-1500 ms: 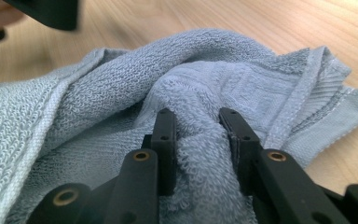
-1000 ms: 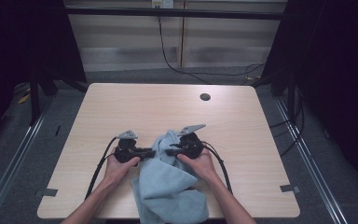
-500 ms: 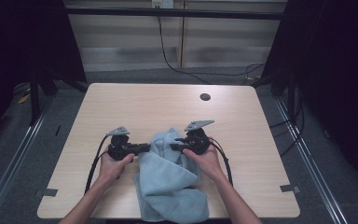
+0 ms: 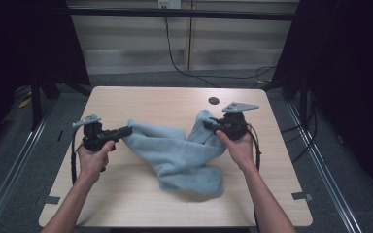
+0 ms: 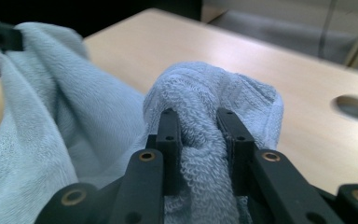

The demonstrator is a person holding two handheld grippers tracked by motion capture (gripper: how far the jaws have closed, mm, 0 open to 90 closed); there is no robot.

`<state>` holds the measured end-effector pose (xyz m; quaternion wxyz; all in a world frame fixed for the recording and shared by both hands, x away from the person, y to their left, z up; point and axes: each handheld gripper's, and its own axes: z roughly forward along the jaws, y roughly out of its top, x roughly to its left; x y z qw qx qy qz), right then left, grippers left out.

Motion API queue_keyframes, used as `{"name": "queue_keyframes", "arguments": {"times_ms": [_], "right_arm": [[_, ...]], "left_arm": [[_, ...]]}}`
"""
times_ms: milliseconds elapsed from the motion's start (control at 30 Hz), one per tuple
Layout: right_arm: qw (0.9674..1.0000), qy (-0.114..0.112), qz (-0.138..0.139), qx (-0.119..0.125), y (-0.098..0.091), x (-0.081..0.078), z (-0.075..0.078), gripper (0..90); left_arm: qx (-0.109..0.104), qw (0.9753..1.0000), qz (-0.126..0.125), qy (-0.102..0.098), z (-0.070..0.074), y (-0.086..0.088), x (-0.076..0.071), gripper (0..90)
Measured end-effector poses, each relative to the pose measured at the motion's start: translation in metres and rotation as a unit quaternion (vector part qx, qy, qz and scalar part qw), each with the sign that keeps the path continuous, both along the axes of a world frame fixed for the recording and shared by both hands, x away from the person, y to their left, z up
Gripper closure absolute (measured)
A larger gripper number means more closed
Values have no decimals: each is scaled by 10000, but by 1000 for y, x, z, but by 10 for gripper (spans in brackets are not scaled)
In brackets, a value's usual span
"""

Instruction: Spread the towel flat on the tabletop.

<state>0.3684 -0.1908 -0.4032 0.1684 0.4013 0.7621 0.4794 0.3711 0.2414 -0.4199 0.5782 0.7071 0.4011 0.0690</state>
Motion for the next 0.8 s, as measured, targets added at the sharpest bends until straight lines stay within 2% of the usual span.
{"name": "queue_keyframes", "arguments": {"times_ms": [67,200,267,333,400,467,500,533,567,600,633,667,733,767,800], "right_arm": [[9997,-149,-174,57,-8,2,11,741],[9984,-347,-440,-56,-17,8,36,750],[9971,-511,-545,-124,-19,11,54,754],[9953,-684,-665,-167,-21,14,74,756],[9928,-889,-778,-219,-24,16,94,758],[9906,-1066,-846,-131,-27,15,111,759],[9906,-1066,-846,-131,-27,15,111,759],[9880,-1268,-882,-21,-32,9,123,759],[9873,-1320,-886,17,-34,5,124,759],[9873,-1320,-886,17,-34,5,124,759],[9871,-1345,-867,52,-36,0,124,759],[9879,-1310,-828,75,-42,-17,115,759],[9891,-1195,-832,204,-49,-32,99,759],[9891,-1195,-832,204,-49,-32,99,759],[9913,-965,-881,161,-57,-51,70,758]], "left_arm": [[3,9999,42,-146,14,4,1,864],[-67,9989,238,-391,40,7,3,866],[-59,9981,312,-521,53,8,6,867],[-145,9973,350,-635,67,9,8,866],[-218,9957,412,-801,80,10,6,866],[-225,9930,536,-1031,92,11,1,867],[-225,9930,536,-1031,92,11,1,867],[-316,9913,535,-1164,100,14,-7,867],[-277,9900,572,-1263,101,15,-13,866],[-277,9900,572,-1263,101,15,-13,866],[-283,9892,505,-1346,97,16,-24,866],[-250,9907,429,-1265,87,17,-35,866],[-34,9937,287,-1083,66,14,-52,866],[-34,9937,287,-1083,66,14,-52,865],[95,9962,163,-851,40,13,-69,865]]}}
